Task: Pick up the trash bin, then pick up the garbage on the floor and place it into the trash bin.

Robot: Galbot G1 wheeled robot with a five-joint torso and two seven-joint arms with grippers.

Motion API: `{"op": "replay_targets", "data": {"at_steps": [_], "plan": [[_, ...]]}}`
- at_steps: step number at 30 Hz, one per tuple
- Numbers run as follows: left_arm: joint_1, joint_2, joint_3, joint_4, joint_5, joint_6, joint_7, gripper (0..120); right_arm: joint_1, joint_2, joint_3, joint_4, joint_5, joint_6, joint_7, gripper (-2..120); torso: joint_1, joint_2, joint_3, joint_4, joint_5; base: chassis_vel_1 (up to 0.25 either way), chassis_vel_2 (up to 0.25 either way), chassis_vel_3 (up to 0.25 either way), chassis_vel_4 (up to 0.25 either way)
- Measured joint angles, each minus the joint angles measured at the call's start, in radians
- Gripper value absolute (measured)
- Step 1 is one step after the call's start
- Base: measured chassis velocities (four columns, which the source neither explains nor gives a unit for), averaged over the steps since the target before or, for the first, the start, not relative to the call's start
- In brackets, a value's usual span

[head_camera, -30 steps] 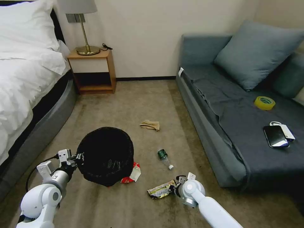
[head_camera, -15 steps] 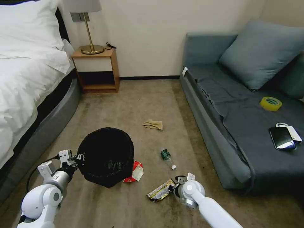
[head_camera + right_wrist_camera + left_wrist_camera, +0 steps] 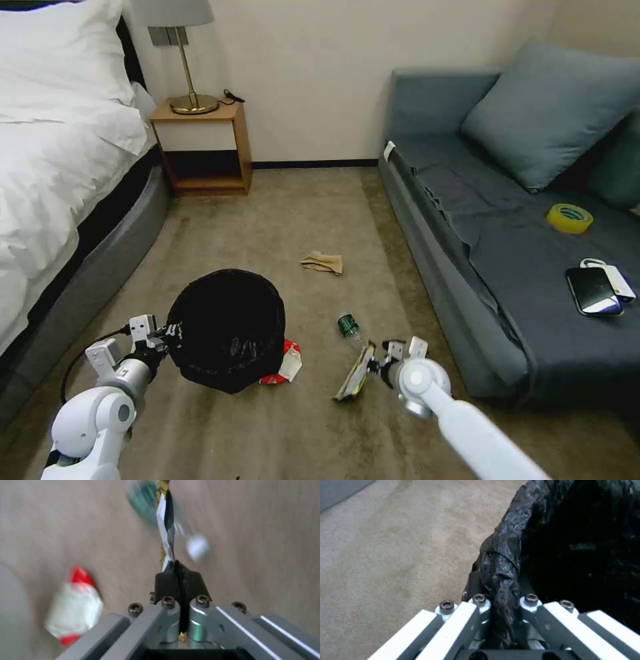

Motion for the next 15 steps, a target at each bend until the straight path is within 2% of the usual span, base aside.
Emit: {"op": "replay_targets", "data": {"at_steps": [4,6,9,15], "plan": [[-0.009,0.005,0.016,0.009,-0.012,0.008,-0.004,4,0.021,-0.025,0.008,0.073,0.001,0.014,0.001,0,0.0,0.0,0.0,0.0,0.0001,0.0,0.0,0.0,0.0],[-0.028,0.009,0.047,0.018,-0.03,0.024,-0.013,4,0.052,-0.062,0.006,0.17,0.002,0.038,-0.001,0,0.0,0.0,0.0,-0.0001,0.0,0.0,0.0,0.0,0.0],[-0.043,0.011,0.064,0.021,-0.04,0.036,-0.02,4,0.071,-0.08,-0.003,0.217,-0.003,0.052,-0.007,0,0.0,0.0,0.0,-0.0001,0.0,0.0,0.0,0.0,0.0],[-0.087,0.015,0.099,0.024,-0.082,0.076,-0.051,4,0.128,-0.116,-0.033,0.317,-0.074,0.121,-0.049,0,0.0,0.0,0.0,-0.0003,0.0,0.0,0.0,0.0,0.0]]}}
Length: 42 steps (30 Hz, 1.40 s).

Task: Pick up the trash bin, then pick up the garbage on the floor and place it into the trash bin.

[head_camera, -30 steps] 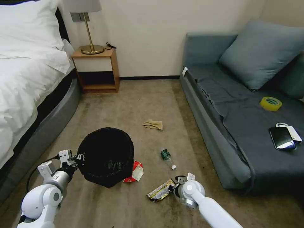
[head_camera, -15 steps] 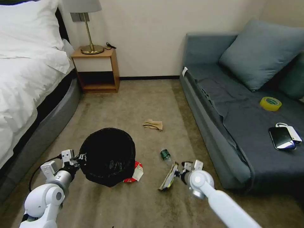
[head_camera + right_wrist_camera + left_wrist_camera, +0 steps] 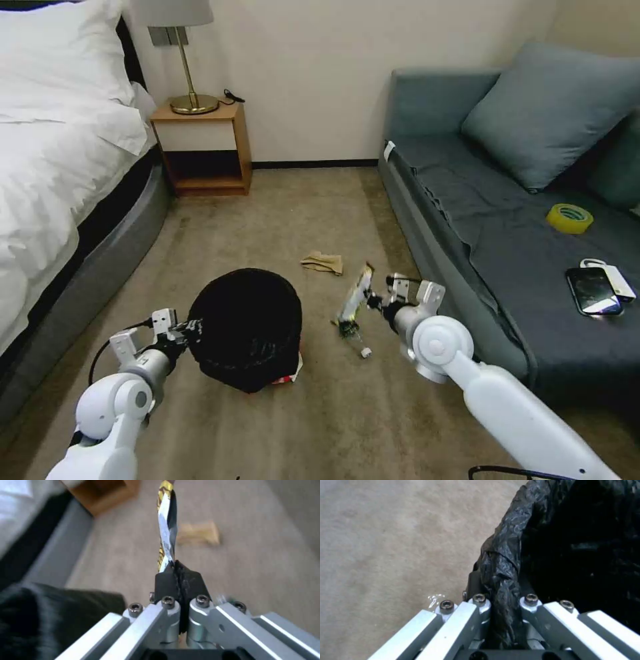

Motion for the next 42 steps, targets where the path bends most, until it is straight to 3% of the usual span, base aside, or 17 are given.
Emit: {"op": "replay_targets", "data": {"at_steps": [8,18,25,42], "plan": [[-0.036,0.012,0.025,0.005,0.002,0.027,-0.022,4,0.098,-0.031,-0.004,0.082,-0.096,0.042,-0.052,0,0.0,0.0,0.0,0.0001,0.0,0.0,0.0,0.0,0.0],[-0.068,0.013,0.07,0.008,0.005,0.044,-0.045,4,0.199,-0.089,-0.041,0.222,-0.047,0.039,-0.102,0,0.0,0.0,0.0,0.0002,-0.0001,0.0,0.0,0.0,0.0],[-0.072,0.003,0.086,-0.011,0.005,0.05,-0.052,4,0.169,-0.111,-0.093,0.255,-0.131,0.032,-0.169,0,0.0,0.0,0.0,0.0001,0.0,0.0,0.0,0.0,0.0],[-0.003,-0.042,0.115,-0.084,0.025,0.055,-0.059,4,0.003,-0.071,-0.23,0.187,-0.391,0.028,-0.318,0,0.0,0.0,0.0,0.0001,0.0003,0.0,0.0,0.0,0.0]]}}
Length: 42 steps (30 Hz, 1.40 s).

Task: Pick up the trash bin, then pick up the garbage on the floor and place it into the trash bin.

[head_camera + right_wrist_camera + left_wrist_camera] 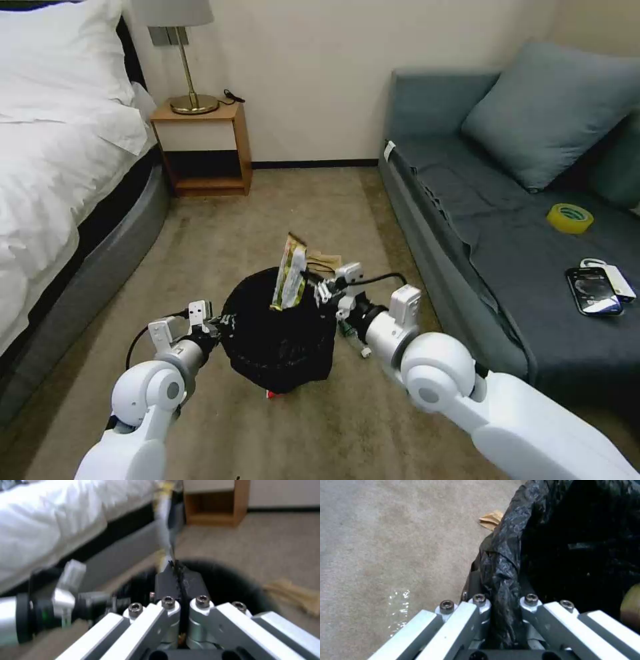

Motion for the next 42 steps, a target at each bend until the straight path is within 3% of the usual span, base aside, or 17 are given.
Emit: {"op": "replay_targets", "data": {"at_steps": [5,11,15,18,19,22,31,42], "plan": [[0.003,-0.002,0.0,-0.007,0.0,0.0,-0.002,4,-0.024,0.003,-0.015,-0.017,-0.042,0.0,-0.019,2,0.0,0.0,0.0,0.0,-0.0002,0.0,0.0,0.0,0.0],[0.016,0.004,-0.012,-0.018,-0.003,-0.001,-0.002,4,-0.052,0.007,-0.028,-0.031,-0.086,0.001,-0.033,28,0.0,0.0,0.0,0.0,-0.0003,0.0,0.0,0.0,0.0],[0.023,0.008,-0.02,-0.019,-0.004,-0.005,-0.001,4,-0.052,0.008,-0.028,-0.03,-0.087,-0.001,-0.033,38,0.0,0.0,0.0,0.0,-0.0004,0.0,0.0,0.0,0.0],[0.036,0.009,-0.04,-0.02,0.031,-0.024,0.006,4,-0.05,0.018,-0.017,-0.024,-0.092,0.005,-0.033,54,0.0,0.0,0.0,-0.0001,-0.0004,0.0,0.0,0.0,0.0],[0.036,0.009,-0.04,-0.02,0.031,-0.024,0.006,4,-0.05,0.018,-0.017,-0.024,-0.092,0.005,-0.033,54,0.0,0.0,0.0,-0.0001,-0.0004,0.0,0.0,0.0,0.0],[0.051,0.008,-0.078,-0.02,0.075,-0.05,0.011,4,-0.038,0.036,0.01,-0.027,-0.094,0.01,-0.023,68,0.0,0.0,0.0,0.0,-0.0004,0.0,0.0,0.0,0.0],[0.081,0.015,-0.173,-0.023,0.086,-0.067,0.024,4,-0.042,0.076,0.109,-0.115,-0.087,-0.02,0.015,99,0.0,0.0,0.0,0.0,-0.0003,0.0,0.0,0.0,0.0],[0.079,0.031,-0.266,-0.001,0.09,-0.075,0.024,4,-0.069,0.133,0.07,-0.245,-0.101,-0.055,0.025,100,0.0,0.0,0.0,-0.0001,-0.0004,0.0,0.0,0.0,0.0]]}}
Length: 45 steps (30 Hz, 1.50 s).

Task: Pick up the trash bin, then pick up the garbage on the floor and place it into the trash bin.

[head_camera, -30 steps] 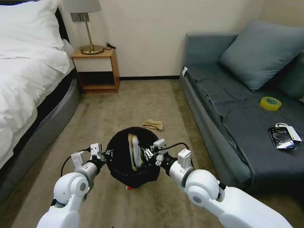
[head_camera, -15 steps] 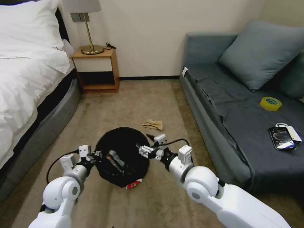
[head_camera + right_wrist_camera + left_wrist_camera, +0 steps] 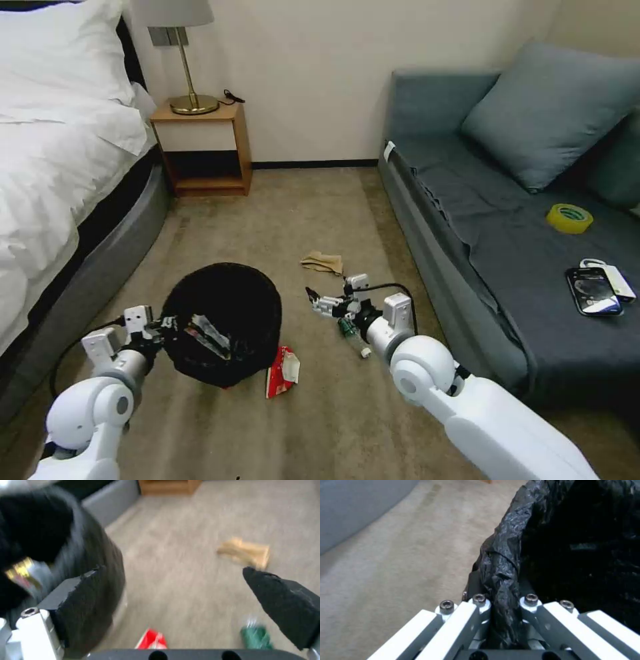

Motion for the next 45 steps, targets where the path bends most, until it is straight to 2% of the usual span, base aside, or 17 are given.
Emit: {"op": "replay_targets", "data": {"at_steps": [3,11,20,28,34,38,45], "plan": [[0.002,0.003,-0.023,0.009,0.004,-0.005,0.0,4,0.017,0.041,-0.062,-0.071,0.006,-0.012,0.003,100,0.0,0.0,0.0,0.0,-0.0001,0.0,0.0,0.0,0.0],[0.008,0.003,-0.043,0.011,0.023,-0.012,-0.003,4,0.106,0.148,-0.18,-0.236,0.066,-0.04,0.003,100,0.0,0.0,0.0,0.0002,-0.0002,0.0,0.0,0.0,0.0],[0.009,0.019,-0.092,0.019,0.062,-0.023,0.002,4,0.238,0.231,-0.301,-0.403,0.268,-0.187,0.044,100,0.0,0.0,0.0,0.0001,-0.0001,0.0,0.0,0.0,0.0],[0.008,0.038,-0.123,0.042,0.064,-0.037,0.015,4,0.297,0.308,-0.366,-0.515,0.402,-0.25,0.098,100,0.0,0.0,0.0,0.0002,-0.0001,0.0,0.0,0.0,0.0],[0.009,0.048,-0.138,0.05,0.047,-0.041,0.022,4,0.317,0.364,-0.385,-0.642,0.359,-0.249,0.083,100,0.0,0.0,0.0,0.0002,0.0,0.0,0.0,0.0,0.0],[0.016,0.052,-0.148,0.055,0.04,-0.05,0.032,4,0.325,0.4,-0.388,-0.768,0.268,-0.214,0.026,100,0.0,0.0,0.0,0.0001,0.0001,0.0,0.0,0.0,0.0],[0.022,0.057,-0.161,0.063,0.027,-0.06,0.043,4,0.333,0.461,-0.38,-0.914,0.178,-0.148,-0.04,100,0.0,0.0,0.0,0.0001,0.0,0.0,0.0,0.0,0.0]]}}
